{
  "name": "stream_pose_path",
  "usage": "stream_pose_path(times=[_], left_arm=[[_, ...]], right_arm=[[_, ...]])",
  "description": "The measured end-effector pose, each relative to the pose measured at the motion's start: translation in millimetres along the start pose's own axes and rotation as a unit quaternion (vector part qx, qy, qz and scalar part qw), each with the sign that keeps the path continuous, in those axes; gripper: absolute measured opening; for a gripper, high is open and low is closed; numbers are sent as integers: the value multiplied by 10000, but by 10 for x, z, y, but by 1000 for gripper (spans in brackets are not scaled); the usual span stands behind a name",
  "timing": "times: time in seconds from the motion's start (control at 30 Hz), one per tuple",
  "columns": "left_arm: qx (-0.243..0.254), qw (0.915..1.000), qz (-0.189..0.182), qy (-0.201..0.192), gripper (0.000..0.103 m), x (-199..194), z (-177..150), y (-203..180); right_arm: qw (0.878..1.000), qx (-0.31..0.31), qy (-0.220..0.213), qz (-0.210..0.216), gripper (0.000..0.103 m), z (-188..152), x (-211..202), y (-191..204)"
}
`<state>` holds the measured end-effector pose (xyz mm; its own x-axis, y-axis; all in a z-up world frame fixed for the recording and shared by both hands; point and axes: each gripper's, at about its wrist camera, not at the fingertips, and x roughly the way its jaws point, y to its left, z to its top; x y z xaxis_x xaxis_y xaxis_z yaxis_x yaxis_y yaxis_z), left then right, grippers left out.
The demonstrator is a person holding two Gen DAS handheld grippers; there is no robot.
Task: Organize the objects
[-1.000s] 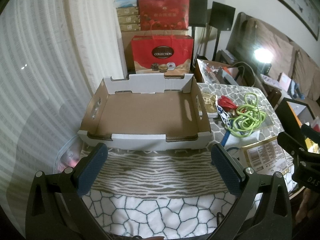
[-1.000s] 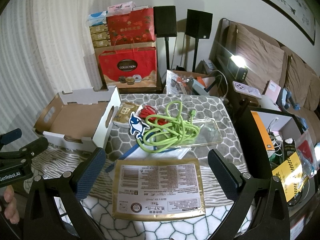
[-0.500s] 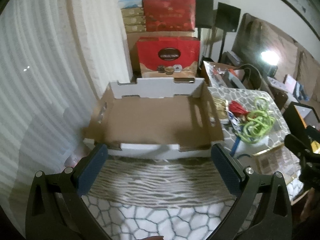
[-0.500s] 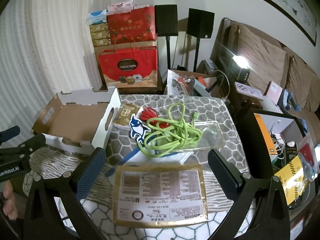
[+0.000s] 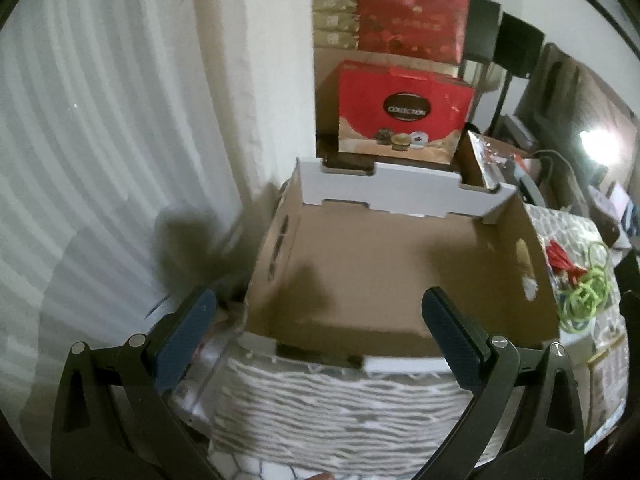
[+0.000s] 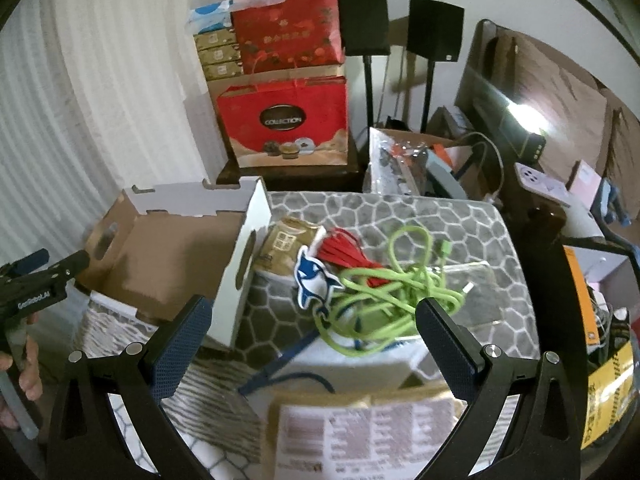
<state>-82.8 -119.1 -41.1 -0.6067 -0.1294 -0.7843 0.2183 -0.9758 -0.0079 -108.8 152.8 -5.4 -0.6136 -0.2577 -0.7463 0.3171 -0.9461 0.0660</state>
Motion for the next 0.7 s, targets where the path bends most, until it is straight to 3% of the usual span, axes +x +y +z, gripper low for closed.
stream_pose_path(times=[0.2, 0.37, 0.7], left_arm=[[-27, 9998, 144, 141, 103, 242, 126, 203], [-143, 9990, -12, 427, 101, 464, 188, 372], [-145, 9948, -437, 908, 52, 775, 182, 460]], right_arm=[[9997, -103, 227, 86, 95, 172, 246, 158], [9978, -172, 545, 322, 81, 252, 493, 295], [9913, -7, 1157, 625, 54, 299, 940, 440]])
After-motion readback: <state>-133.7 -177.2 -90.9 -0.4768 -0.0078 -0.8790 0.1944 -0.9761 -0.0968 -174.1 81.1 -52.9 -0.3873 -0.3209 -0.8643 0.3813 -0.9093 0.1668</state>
